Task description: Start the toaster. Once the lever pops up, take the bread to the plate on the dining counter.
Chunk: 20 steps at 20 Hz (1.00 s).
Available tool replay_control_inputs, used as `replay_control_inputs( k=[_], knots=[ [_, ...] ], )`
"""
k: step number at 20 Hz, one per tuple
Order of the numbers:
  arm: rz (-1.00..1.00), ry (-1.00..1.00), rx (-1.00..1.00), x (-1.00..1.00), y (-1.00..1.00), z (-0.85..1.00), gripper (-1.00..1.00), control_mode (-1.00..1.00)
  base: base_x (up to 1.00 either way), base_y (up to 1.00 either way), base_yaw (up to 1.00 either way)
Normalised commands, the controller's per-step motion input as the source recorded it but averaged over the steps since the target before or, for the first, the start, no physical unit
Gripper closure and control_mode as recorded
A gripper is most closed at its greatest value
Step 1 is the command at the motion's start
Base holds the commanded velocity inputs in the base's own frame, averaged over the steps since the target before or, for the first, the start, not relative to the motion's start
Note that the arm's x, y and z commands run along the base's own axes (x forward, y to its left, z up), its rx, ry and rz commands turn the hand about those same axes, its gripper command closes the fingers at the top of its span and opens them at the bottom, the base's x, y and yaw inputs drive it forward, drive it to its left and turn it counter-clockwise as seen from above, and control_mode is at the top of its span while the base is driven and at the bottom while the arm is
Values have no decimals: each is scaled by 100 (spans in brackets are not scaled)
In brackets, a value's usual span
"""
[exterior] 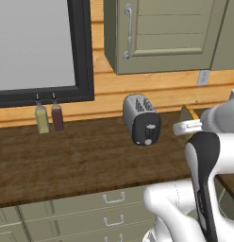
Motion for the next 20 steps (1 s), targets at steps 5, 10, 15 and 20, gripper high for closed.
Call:
replay_control_inputs(
  k=[5,10,15,20],
  knots=[
    [-8,0,0,-31,0,0,100,-100,0,0,0],
    [-1,0,0,-14,0,0,100,100,-5,0,0],
    [0,0,0,0,0,0,100,100,-65,18,8],
    [0,0,0,0,0,0,100,100,-58,85,53]
  ],
)
